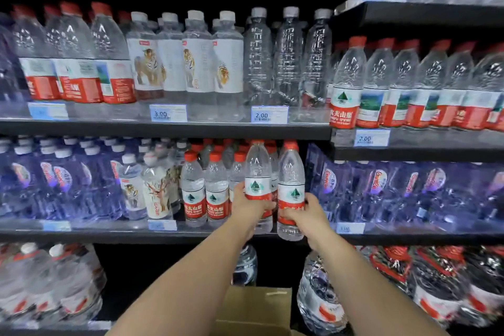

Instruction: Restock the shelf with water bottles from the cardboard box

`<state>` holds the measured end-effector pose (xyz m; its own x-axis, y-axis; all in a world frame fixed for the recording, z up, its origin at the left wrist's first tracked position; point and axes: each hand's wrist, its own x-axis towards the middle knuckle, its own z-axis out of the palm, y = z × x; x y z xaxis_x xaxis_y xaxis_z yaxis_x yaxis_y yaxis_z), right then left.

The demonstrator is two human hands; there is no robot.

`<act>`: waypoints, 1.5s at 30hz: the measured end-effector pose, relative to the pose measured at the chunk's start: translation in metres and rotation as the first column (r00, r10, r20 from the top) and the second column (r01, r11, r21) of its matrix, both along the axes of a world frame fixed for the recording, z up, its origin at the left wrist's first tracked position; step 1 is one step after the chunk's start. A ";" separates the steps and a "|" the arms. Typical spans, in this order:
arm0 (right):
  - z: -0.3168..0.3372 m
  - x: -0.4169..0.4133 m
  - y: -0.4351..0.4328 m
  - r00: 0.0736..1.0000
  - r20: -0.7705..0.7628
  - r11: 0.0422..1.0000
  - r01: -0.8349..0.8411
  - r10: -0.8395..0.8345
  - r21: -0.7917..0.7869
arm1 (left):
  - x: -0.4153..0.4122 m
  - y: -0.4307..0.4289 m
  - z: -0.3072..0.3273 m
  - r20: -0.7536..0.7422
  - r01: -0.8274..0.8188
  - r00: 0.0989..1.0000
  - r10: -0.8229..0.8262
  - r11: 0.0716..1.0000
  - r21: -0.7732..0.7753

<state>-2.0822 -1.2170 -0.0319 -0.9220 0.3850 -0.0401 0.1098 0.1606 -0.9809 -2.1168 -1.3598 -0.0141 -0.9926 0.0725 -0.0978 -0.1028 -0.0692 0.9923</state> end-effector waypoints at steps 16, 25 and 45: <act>-0.045 -0.067 0.037 0.991 -0.133 1.000 -0.013 0.013 -0.004 | -0.050 0.046 -0.047 -0.321 -0.104 0.946 0.034 0.973 -0.204; -0.063 -0.069 0.038 0.999 -0.045 0.988 -0.010 0.017 0.154 | -0.052 0.041 -0.075 -0.333 -0.098 0.943 -0.018 0.940 -0.328; -0.039 -0.027 0.017 0.995 -0.066 0.888 0.096 -0.074 0.450 | -0.012 -0.002 -0.045 -0.376 -0.219 0.922 -0.093 0.675 -0.705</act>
